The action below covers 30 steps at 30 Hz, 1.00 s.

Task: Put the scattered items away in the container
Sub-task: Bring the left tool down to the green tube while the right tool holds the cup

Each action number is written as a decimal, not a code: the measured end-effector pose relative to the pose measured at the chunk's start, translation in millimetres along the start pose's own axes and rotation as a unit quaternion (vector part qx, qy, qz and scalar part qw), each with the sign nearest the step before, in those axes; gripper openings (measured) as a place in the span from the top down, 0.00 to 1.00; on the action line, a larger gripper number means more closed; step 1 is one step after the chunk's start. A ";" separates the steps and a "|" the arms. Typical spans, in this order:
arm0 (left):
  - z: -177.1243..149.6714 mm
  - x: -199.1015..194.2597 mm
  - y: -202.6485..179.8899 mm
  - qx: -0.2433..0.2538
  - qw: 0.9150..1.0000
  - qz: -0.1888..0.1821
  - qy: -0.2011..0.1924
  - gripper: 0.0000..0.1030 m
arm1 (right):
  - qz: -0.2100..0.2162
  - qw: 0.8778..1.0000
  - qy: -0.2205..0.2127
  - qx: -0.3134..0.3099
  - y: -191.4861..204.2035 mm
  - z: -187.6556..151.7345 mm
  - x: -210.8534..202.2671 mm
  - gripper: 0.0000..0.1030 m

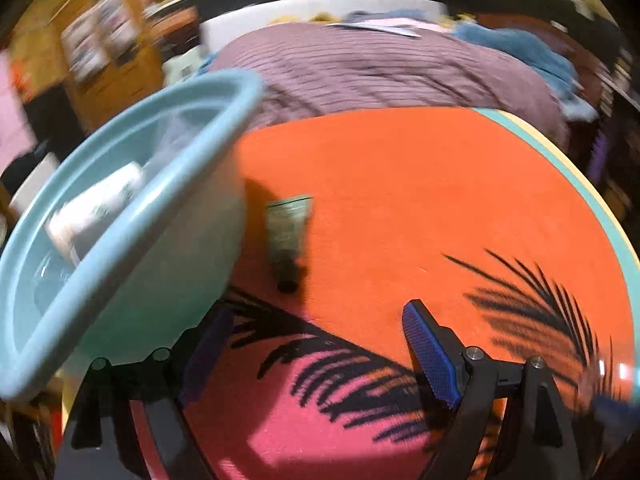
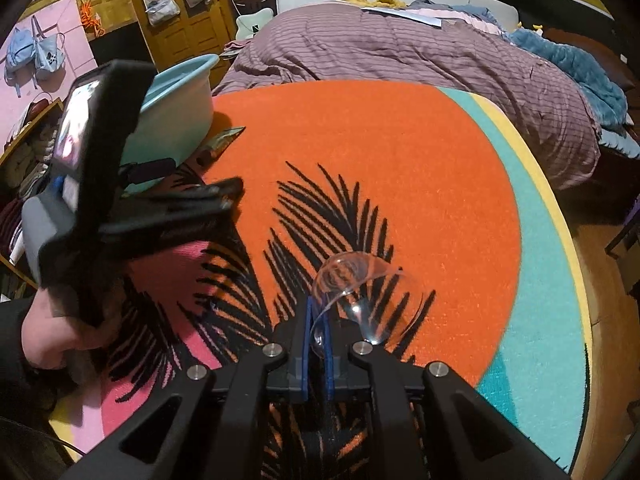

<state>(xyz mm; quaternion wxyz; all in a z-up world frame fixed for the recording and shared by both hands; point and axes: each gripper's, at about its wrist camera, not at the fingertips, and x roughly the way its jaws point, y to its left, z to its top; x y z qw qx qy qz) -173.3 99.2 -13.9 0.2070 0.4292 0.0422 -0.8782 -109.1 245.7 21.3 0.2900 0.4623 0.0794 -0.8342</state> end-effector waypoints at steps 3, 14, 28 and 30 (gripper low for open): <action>4.6 3.6 -1.4 -0.030 0.999 0.020 0.006 0.12 | 0.001 1.000 0.001 -0.001 0.3 -0.5 0.4 0.94; 19.7 29.0 -3.0 -0.113 0.993 0.022 0.031 0.00 | 0.020 1.000 -0.006 0.014 -4.2 -6.1 -0.3 0.93; 24.1 33.2 -6.7 -0.159 0.985 0.055 0.030 0.00 | 0.041 0.999 -0.018 0.029 -9.1 -13.6 -1.2 0.91; 26.3 35.6 -8.1 -0.167 0.984 0.061 0.030 0.00 | 0.044 0.998 -0.020 0.030 -9.6 -14.3 -1.5 0.91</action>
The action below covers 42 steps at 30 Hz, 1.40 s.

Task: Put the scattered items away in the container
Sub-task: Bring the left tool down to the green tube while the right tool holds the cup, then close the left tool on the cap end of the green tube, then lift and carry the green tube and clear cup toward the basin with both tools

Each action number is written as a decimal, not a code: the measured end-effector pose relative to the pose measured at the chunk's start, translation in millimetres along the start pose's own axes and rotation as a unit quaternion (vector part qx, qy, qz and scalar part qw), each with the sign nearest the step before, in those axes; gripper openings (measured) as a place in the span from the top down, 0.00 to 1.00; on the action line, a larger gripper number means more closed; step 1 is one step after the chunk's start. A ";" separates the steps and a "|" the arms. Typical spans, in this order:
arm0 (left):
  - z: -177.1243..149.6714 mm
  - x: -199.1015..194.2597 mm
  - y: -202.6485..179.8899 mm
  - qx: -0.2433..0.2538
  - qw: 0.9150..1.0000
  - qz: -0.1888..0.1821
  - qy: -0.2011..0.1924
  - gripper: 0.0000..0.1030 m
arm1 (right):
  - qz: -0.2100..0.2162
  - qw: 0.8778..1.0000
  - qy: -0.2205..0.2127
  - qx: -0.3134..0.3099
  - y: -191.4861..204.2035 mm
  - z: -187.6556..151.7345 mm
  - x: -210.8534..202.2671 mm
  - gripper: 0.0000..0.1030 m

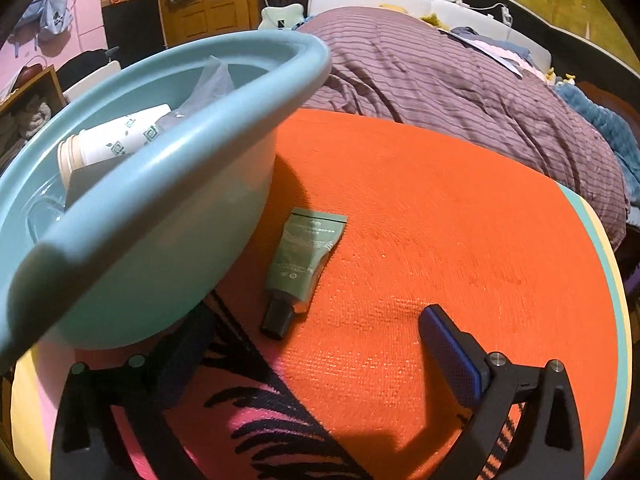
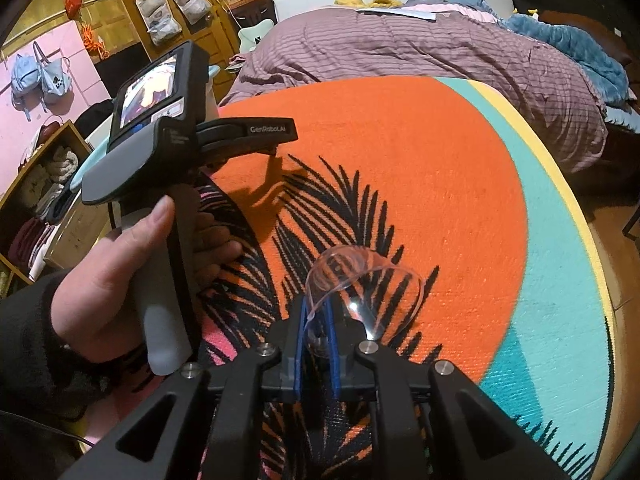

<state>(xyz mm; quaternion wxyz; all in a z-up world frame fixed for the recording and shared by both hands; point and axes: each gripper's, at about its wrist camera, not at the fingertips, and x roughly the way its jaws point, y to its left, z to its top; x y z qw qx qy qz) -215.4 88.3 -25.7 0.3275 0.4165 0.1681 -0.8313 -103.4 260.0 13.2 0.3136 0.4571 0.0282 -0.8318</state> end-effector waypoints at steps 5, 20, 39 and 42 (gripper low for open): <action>0.5 -1.0 1.6 -0.010 1.000 0.009 0.000 0.00 | 0.005 1.000 -0.003 0.002 -1.5 -2.2 -1.3 0.91; 2.3 -5.5 -5.3 -0.008 1.000 0.008 -0.023 0.41 | 0.022 1.000 -0.013 0.012 -5.3 -6.1 -0.5 0.90; 2.9 -8.6 -6.7 -0.006 0.999 -0.003 -0.031 0.78 | 0.029 0.999 -0.018 0.015 -7.5 -7.8 -0.6 0.89; 2.4 -9.1 -6.6 -0.005 0.999 -0.007 -0.031 0.78 | 0.029 0.999 -0.017 0.014 -7.5 -7.8 -0.7 0.89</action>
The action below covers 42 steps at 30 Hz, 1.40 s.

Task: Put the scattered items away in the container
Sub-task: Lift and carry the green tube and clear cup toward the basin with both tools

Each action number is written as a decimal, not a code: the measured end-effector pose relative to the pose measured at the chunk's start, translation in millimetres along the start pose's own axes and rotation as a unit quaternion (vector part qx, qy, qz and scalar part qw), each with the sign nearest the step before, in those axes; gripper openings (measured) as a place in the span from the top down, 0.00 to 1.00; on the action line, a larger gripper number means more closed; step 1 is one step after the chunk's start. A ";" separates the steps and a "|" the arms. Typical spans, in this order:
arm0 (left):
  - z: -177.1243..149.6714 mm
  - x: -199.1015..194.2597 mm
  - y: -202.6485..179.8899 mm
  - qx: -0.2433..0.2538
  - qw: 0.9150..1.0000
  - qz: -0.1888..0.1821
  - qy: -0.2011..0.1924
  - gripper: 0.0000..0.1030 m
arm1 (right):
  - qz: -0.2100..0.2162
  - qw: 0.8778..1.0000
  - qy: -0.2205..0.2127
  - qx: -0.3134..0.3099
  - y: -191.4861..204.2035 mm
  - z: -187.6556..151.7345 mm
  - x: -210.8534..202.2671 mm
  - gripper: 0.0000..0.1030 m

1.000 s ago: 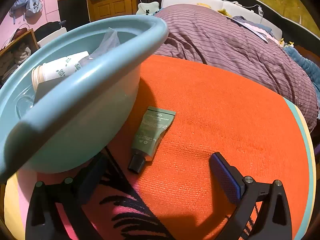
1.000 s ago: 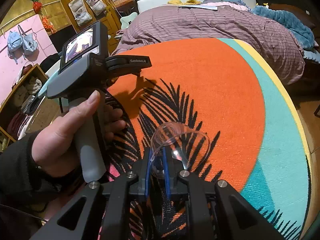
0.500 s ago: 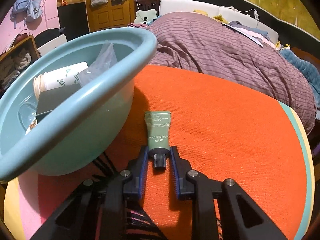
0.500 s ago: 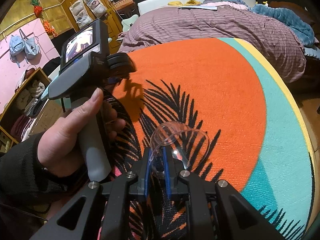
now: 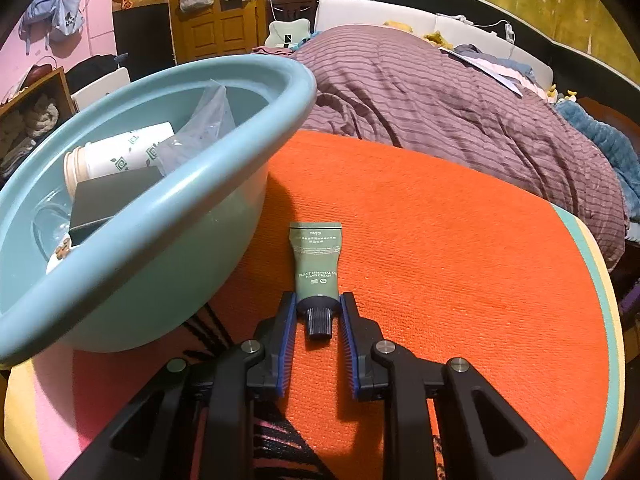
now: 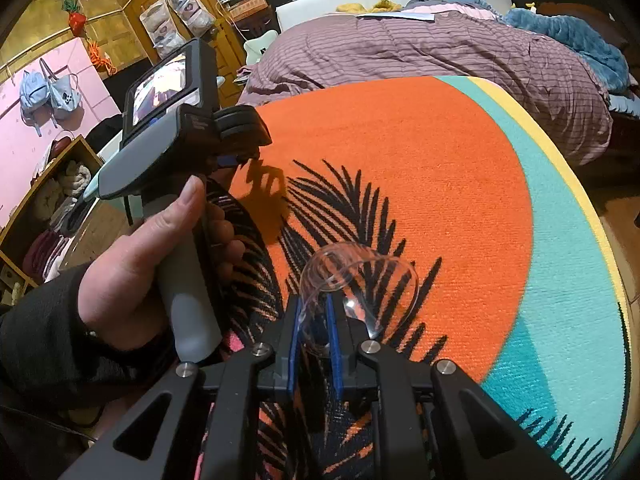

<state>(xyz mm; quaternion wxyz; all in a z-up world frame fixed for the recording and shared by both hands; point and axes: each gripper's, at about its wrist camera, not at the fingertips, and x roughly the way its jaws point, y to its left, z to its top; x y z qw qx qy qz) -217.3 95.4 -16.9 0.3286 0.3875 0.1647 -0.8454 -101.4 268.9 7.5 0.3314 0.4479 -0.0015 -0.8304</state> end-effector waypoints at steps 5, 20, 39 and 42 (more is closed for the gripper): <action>-3.3 -3.9 1.1 0.008 1.000 -0.008 0.001 0.78 | 0.000 1.000 0.003 0.000 0.2 -0.4 -0.5 0.89; -27.1 -37.8 5.8 0.038 0.998 -0.044 0.000 0.78 | -0.025 1.000 0.009 -0.003 6.3 -5.9 -20.8 0.87; -20.1 -109.8 50.9 0.074 0.991 -0.106 -0.042 0.78 | -0.062 0.998 -0.001 -0.011 32.3 -8.0 -55.2 0.96; -17.4 -116.2 57.6 0.078 0.990 -0.108 -0.051 0.78 | -0.072 0.997 0.000 -0.012 33.1 -9.4 -50.3 0.96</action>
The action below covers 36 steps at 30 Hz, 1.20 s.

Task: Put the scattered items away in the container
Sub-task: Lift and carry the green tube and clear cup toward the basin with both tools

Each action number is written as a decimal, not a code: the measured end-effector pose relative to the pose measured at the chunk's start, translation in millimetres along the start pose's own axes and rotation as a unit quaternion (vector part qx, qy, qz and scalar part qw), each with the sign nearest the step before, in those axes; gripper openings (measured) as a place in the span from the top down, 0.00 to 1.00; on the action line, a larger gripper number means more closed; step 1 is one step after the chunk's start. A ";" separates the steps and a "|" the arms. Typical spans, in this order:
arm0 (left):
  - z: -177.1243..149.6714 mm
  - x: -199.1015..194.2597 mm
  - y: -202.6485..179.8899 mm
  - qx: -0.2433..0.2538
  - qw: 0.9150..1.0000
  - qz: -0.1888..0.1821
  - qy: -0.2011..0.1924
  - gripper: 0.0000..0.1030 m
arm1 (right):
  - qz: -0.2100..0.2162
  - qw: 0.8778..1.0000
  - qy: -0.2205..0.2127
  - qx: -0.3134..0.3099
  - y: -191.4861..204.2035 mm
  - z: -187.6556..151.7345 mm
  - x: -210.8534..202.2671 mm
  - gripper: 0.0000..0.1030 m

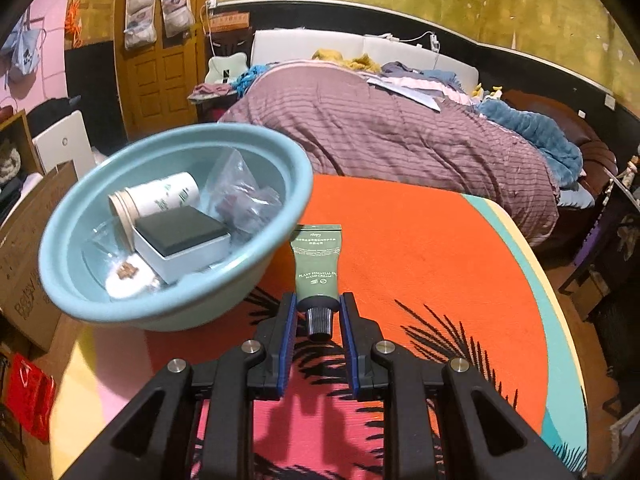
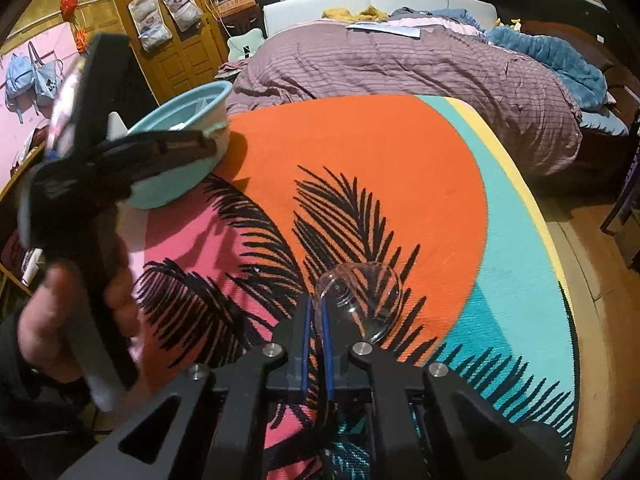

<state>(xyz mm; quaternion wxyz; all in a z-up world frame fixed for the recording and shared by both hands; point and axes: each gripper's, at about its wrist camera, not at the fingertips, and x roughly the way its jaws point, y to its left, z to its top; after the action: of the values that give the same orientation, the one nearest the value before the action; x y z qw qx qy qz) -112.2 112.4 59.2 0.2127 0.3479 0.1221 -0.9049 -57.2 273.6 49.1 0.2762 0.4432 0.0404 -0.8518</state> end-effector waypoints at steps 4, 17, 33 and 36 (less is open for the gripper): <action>1.3 -5.0 7.1 0.002 1.000 -0.003 -0.002 0.78 | -0.008 1.000 -0.004 0.012 -3.0 -2.3 0.1 0.93; -1.9 -21.4 13.2 0.033 0.999 -0.007 -0.018 0.78 | -0.004 1.000 0.009 0.016 1.8 1.3 20.1 0.96; 19.9 -49.2 32.3 0.015 0.998 -0.038 -0.043 0.78 | -0.025 0.998 -0.032 -0.052 34.6 47.6 -18.0 0.98; 25.3 -52.6 38.7 0.010 0.998 -0.039 -0.045 0.78 | -0.023 0.996 -0.044 -0.073 49.3 62.7 -21.5 0.98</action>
<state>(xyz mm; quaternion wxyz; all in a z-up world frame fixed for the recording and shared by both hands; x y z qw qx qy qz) -73.5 84.8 110.7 0.1792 0.3040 0.1168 -0.9283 -68.4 221.6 112.4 0.2896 0.3830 0.1010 -0.8713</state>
